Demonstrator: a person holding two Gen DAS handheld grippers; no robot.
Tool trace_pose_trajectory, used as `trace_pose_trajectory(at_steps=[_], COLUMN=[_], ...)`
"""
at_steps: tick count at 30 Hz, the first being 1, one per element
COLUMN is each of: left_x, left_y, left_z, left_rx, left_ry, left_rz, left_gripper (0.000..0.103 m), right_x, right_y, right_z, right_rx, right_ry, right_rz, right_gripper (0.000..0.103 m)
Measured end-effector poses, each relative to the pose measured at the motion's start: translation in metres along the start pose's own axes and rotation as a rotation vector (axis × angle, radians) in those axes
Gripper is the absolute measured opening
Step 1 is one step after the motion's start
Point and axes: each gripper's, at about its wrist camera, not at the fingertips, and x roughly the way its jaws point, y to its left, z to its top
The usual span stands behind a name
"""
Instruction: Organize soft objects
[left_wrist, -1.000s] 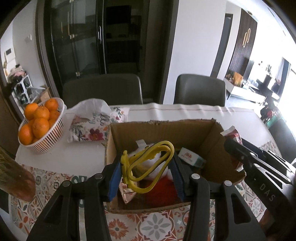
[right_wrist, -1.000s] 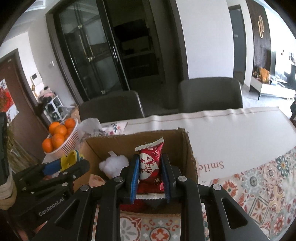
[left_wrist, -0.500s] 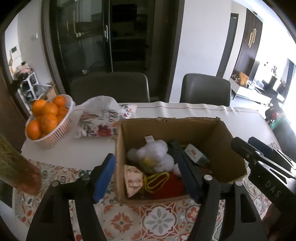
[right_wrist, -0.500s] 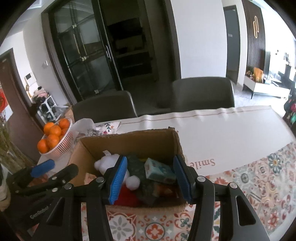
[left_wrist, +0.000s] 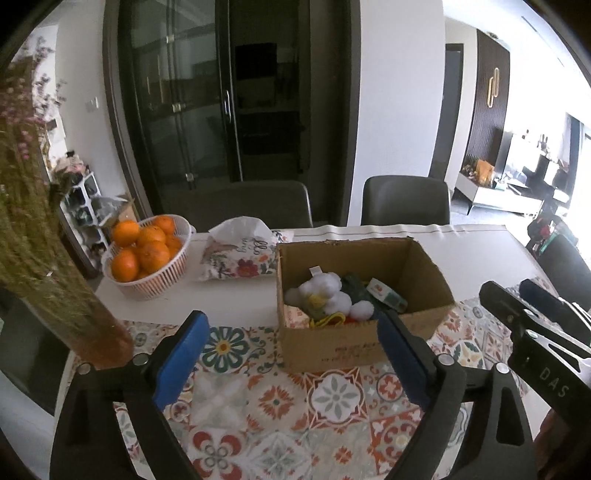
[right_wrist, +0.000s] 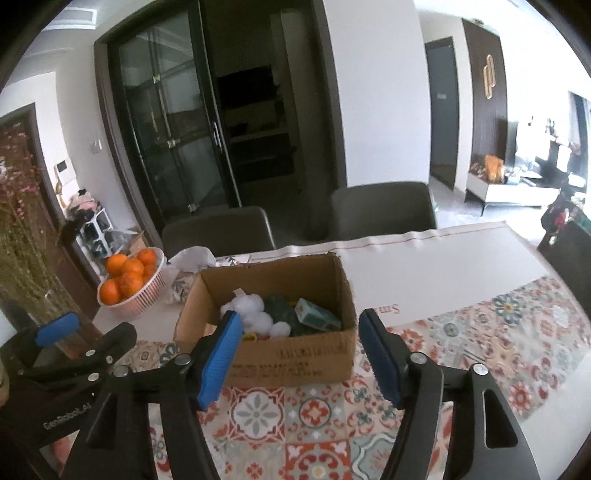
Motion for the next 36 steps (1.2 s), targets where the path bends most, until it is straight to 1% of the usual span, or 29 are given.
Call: trace_pose_trajectory(at_steps=[3, 10, 16, 22, 25, 31, 36], left_x=[-0.024, -0.069, -0.101, -0.143, -0.162, -0.199, -0.224], left_y=[0.002, 0.007, 0.005, -0.004, -0.009, -0.02, -0.028], left_z=[-0.01, -0.037, -0.062, -0.097, -0.113, -0.15, -0.178], left_rx=[0.012, 0.031, 0.028, 0.026, 0.025, 0.013, 0.014], left_ry=[-0.028, -0.075, -0.085, -0.118, -0.131, -0.15, -0.143], left_rz=[-0.003, 0.005, 0.018, 0.07, 0.085, 0.115, 0.107], left_gripper=[0.101, 0.103, 0.103, 0.103, 0.103, 0.103, 0.103], right_x=[-0.027, -0.075, -0.112, -0.143, -0.163, -0.2, -0.23], right_y=[0.004, 0.011, 0.008, -0.004, -0.014, -0.024, -0.029], right_z=[-0.011, -0.034, -0.058, -0.085, -0.101, -0.129, -0.15], right_rx=[-0.004, -0.042, -0.064, -0.058, -0.052, -0.067, -0.086], right_ry=[-0.036, -0.079, -0.102, -0.084, -0.073, -0.084, -0.093], right_rz=[-0.032, -0.047, -0.03, 0.008, 0.02, 0.014, 0.001], right_gripper=[0.076, 0.082, 0.083, 0.083, 0.083, 0.083, 0.083])
